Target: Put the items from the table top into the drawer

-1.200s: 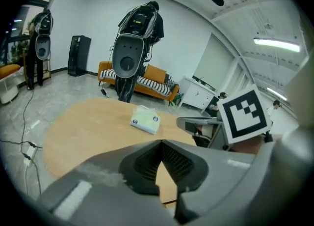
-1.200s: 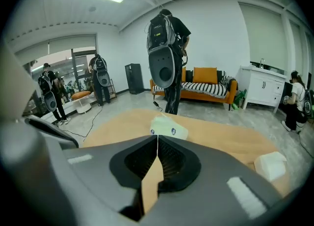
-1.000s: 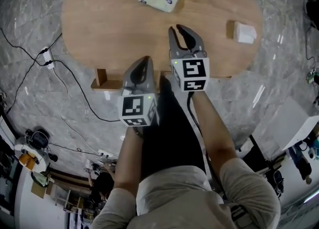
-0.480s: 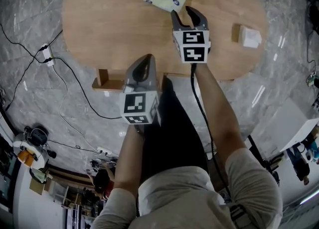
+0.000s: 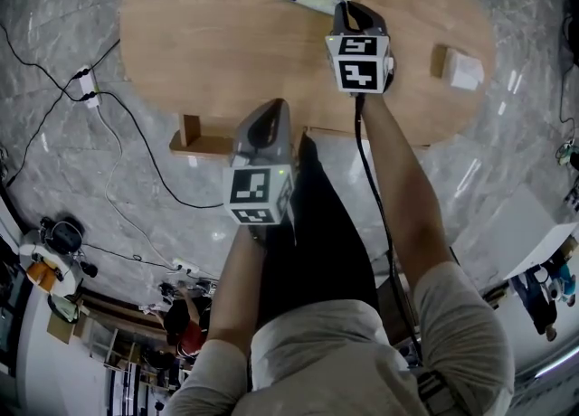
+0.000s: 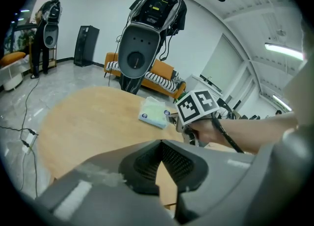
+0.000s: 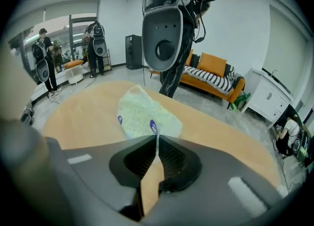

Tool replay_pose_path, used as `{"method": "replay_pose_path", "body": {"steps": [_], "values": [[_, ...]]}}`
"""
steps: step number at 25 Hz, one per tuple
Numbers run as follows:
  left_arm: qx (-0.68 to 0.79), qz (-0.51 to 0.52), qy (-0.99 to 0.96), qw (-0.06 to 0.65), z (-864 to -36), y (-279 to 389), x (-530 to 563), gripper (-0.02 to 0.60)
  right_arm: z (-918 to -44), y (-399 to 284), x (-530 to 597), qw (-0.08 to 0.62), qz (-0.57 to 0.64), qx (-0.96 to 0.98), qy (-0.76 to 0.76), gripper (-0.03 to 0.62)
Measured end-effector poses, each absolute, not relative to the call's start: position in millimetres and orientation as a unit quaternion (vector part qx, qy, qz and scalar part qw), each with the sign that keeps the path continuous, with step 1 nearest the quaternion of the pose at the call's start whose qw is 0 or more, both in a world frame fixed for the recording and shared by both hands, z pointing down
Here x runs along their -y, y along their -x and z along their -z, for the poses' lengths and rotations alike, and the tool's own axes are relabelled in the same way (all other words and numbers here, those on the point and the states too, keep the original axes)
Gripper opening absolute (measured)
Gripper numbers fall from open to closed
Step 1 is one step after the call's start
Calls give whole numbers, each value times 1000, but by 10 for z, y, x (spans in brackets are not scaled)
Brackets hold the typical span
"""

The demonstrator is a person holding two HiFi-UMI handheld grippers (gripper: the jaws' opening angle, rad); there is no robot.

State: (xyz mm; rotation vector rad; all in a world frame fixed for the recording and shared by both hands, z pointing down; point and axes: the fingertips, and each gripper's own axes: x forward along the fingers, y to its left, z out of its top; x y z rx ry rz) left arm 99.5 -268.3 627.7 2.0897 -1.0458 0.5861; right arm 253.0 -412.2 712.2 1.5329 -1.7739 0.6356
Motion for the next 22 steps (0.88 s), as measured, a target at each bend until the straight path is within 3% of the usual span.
{"method": "replay_pose_path", "body": {"steps": [22], "values": [[430,-226,-800,353,-6205,-556,2341,20,-6801,-1705,3596,298,-214,749,-551,10]]}}
